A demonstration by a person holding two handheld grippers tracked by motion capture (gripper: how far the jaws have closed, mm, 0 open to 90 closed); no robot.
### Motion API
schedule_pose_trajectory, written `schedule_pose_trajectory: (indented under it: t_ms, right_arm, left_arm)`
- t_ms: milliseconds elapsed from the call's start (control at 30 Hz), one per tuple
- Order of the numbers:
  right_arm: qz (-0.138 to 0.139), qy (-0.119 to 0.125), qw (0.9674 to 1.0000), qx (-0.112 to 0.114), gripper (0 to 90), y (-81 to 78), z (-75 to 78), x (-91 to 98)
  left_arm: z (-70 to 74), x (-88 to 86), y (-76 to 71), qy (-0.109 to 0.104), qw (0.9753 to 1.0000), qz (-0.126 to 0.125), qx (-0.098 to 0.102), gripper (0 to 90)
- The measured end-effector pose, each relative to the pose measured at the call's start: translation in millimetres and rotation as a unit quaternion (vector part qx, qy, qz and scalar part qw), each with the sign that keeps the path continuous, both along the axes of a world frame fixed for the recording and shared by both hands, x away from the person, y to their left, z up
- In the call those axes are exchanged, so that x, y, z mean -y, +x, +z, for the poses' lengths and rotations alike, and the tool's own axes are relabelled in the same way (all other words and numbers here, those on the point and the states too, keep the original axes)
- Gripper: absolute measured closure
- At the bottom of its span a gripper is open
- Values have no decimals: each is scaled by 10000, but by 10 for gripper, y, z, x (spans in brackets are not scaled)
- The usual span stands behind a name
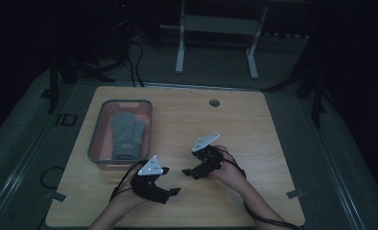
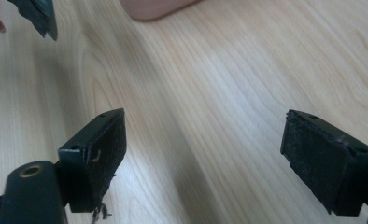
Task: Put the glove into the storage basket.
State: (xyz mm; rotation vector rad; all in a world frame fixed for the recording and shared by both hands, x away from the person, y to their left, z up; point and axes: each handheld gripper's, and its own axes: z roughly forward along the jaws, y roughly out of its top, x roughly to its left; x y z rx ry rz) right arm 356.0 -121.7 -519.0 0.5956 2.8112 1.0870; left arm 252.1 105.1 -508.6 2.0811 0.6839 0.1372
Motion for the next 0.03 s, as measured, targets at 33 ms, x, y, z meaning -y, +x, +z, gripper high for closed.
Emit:
schedule_pose_trajectory:
  t_ms: [33]
  right_arm:
    - [-18, 0, 10000, -31, 142, -5, -14, 18]
  left_arm:
    - [-14, 8, -2, -16, 10000, -14, -11, 183]
